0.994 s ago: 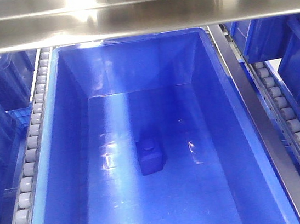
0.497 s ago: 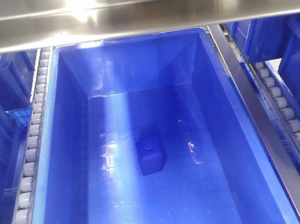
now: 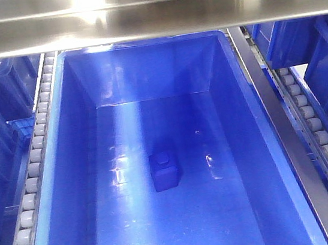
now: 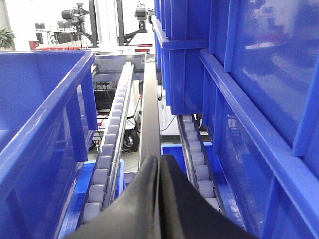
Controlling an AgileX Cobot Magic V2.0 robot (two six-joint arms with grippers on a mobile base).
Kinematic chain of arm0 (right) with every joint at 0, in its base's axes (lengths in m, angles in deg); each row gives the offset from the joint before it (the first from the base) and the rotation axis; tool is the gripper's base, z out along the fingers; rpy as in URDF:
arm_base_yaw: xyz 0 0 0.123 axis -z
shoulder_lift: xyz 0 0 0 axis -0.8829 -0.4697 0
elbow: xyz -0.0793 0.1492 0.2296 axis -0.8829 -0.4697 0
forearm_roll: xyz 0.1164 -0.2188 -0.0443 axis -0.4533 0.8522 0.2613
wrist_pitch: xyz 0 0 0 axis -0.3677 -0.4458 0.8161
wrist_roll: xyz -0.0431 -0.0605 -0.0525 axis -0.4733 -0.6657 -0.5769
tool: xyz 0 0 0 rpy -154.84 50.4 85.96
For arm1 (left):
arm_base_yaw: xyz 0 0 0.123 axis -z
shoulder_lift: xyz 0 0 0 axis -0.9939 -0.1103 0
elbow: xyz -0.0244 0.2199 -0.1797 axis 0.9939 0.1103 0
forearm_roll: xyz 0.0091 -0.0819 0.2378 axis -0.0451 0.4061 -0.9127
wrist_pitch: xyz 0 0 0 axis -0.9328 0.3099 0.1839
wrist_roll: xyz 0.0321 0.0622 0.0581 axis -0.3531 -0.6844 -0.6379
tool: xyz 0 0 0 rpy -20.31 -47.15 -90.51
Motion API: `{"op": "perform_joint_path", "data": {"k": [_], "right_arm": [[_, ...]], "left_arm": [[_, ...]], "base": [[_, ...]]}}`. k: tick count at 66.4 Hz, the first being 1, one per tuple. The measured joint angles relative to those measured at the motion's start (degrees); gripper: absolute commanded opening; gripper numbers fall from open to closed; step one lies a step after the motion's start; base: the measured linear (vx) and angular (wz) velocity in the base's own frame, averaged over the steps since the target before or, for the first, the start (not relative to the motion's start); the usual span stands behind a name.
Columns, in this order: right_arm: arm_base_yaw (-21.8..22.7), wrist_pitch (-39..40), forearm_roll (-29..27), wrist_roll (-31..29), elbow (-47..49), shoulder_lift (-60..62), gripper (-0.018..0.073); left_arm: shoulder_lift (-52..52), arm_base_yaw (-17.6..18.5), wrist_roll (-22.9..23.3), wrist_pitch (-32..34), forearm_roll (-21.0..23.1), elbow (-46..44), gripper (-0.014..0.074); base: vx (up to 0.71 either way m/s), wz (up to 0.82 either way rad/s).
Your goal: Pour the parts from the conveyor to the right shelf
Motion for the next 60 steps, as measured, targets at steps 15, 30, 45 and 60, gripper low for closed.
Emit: {"op": "perform_joint_path", "data": {"k": [15, 30, 45, 60], "right_arm": [[0.0, 0.0, 0.0, 0.0, 0.0, 0.0, -0.0009], [0.0, 0.0, 0.0, -0.1, 0.0, 0.0, -0.0009], [0.0, 0.0, 0.0, -0.1, 0.0, 0.0, -0.0009], [0.0, 0.0, 0.0, -0.1, 0.0, 0.0, -0.0009]], "left_arm": [[0.0, 0.0, 0.0, 0.0, 0.0, 0.0, -0.0006], [0.0, 0.0, 0.0, 0.0, 0.0, 0.0, -0.0006], [0.0, 0.0, 0.0, 0.0, 0.0, 0.0, -0.0006], [0.0, 0.0, 0.0, 0.0, 0.0, 0.0, -0.0006]], "base": [[0.0, 0.0], [0.0, 0.0], [0.0, 0.0], [0.0, 0.0]]}}
